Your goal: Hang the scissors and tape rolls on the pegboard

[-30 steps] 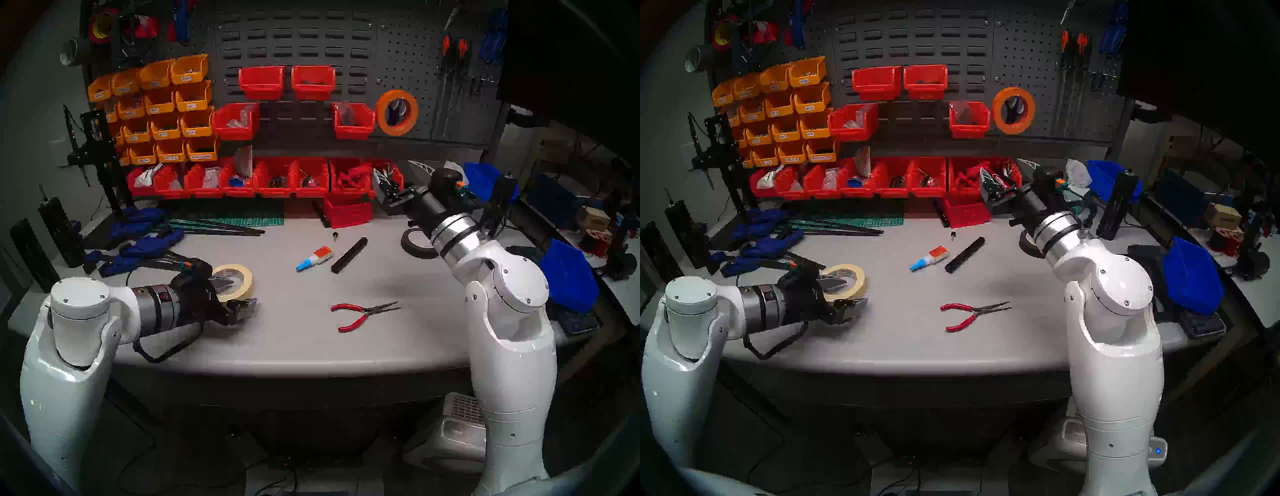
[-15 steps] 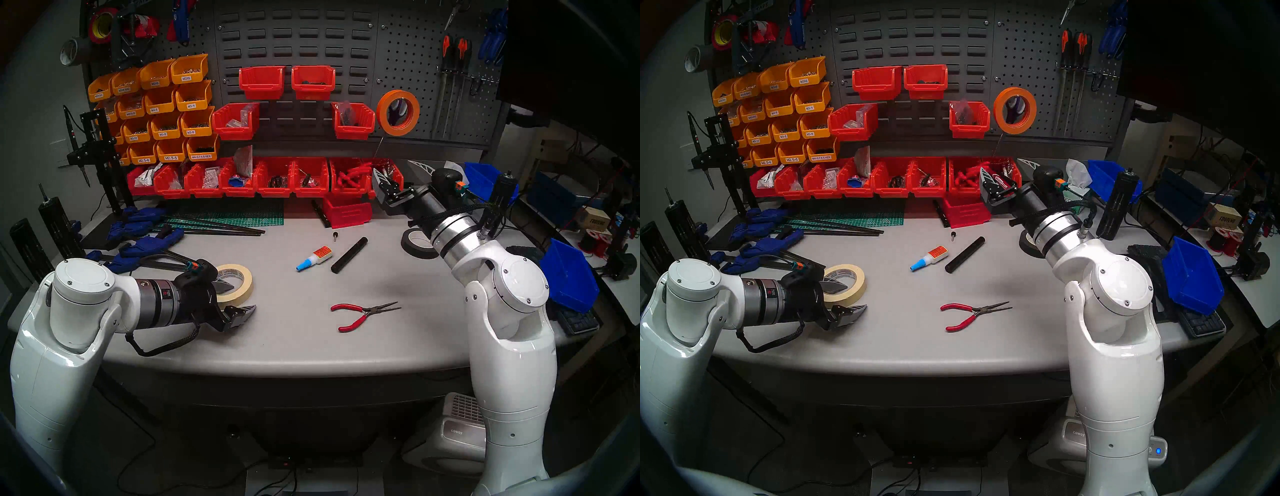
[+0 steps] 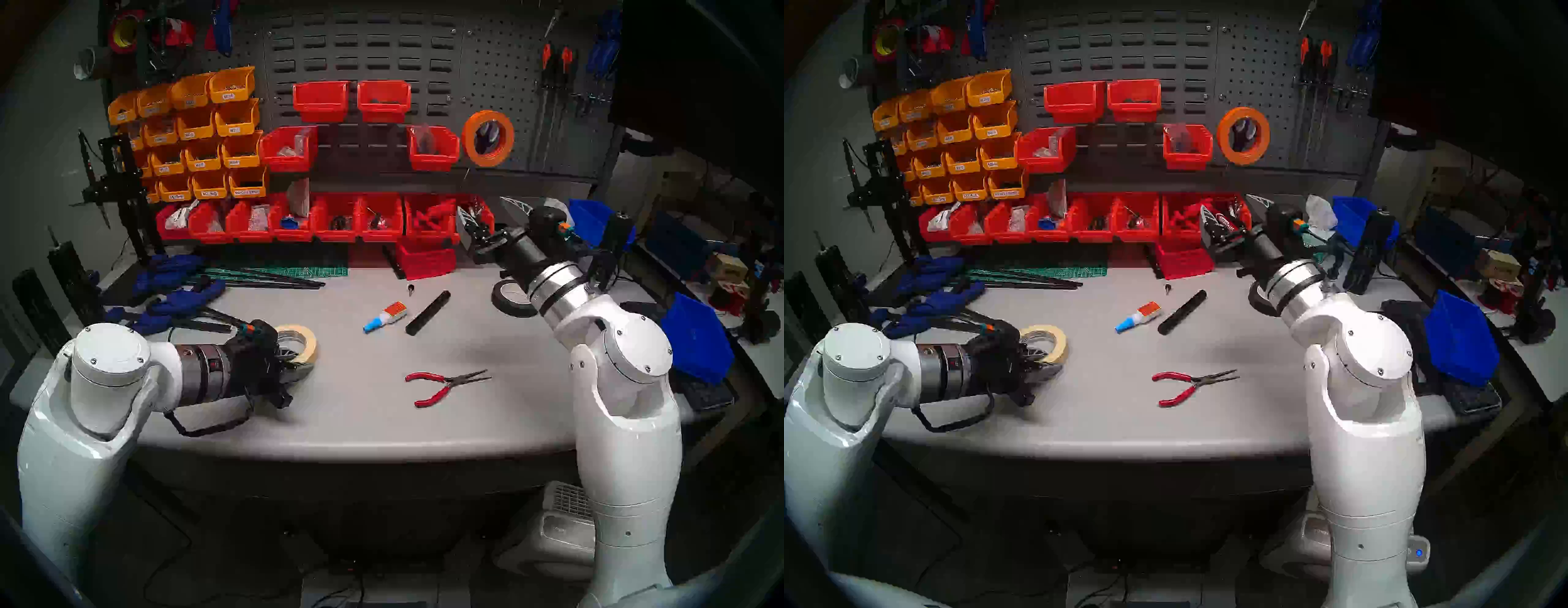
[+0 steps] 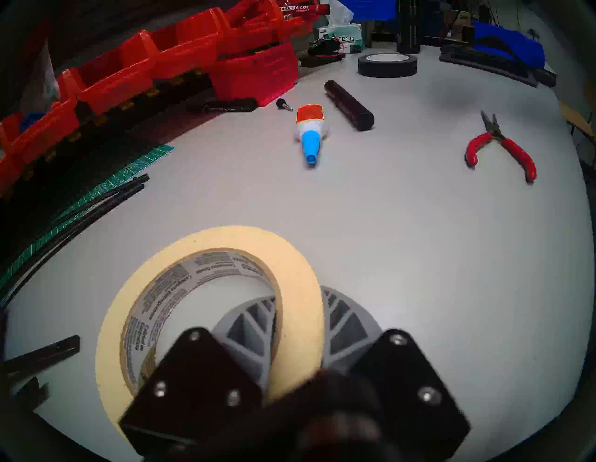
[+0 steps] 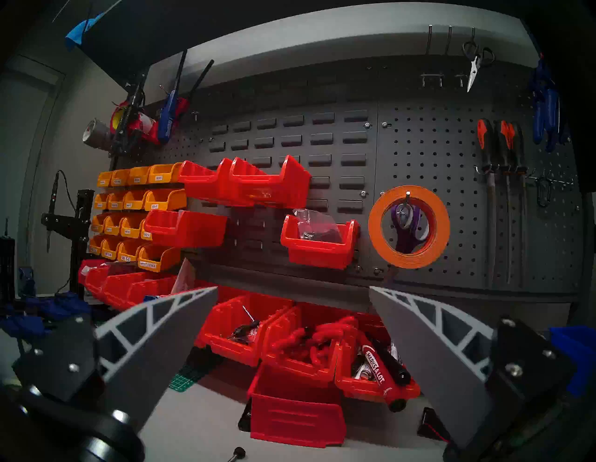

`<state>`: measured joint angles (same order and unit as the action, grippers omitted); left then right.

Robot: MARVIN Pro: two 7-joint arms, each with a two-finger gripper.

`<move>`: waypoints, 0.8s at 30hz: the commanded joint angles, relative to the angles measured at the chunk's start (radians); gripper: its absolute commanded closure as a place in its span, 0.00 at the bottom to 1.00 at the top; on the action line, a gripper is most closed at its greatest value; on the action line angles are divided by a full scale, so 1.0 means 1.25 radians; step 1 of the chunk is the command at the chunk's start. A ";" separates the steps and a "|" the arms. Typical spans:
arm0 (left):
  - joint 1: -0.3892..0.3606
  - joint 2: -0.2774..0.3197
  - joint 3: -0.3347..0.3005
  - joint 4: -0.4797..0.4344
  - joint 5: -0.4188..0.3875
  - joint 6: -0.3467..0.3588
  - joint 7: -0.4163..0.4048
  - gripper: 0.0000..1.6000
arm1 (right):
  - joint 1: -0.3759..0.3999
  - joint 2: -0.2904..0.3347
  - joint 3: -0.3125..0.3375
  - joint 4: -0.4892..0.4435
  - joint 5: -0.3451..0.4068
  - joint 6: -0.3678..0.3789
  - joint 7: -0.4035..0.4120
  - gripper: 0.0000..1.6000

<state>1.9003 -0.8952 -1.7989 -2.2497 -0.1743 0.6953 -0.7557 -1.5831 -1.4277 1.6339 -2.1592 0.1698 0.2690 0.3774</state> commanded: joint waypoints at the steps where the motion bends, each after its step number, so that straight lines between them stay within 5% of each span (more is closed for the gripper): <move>1: 0.023 -0.061 0.001 -0.023 0.016 -0.100 0.049 1.00 | 0.014 0.002 -0.001 -0.027 -0.002 -0.007 0.001 0.00; 4: 0.018 -0.068 0.011 -0.036 0.036 -0.148 0.071 1.00 | 0.014 0.001 -0.001 -0.026 -0.002 -0.007 0.001 0.00; 6: -0.019 -0.041 -0.059 -0.068 0.014 -0.147 0.053 1.00 | 0.015 0.001 -0.001 -0.024 -0.001 -0.007 0.002 0.00; 14: -0.066 -0.082 -0.102 -0.086 -0.016 -0.207 0.077 1.00 | 0.015 0.000 0.000 -0.024 -0.001 -0.007 0.002 0.00; 24: -0.067 -0.139 -0.077 -0.109 -0.031 -0.334 0.088 1.00 | 0.015 0.000 0.000 -0.025 -0.002 -0.007 0.003 0.00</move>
<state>1.8491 -1.0147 -1.9055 -2.3385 -0.2007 0.3855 -0.6559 -1.5831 -1.4302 1.6350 -2.1580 0.1695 0.2690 0.3798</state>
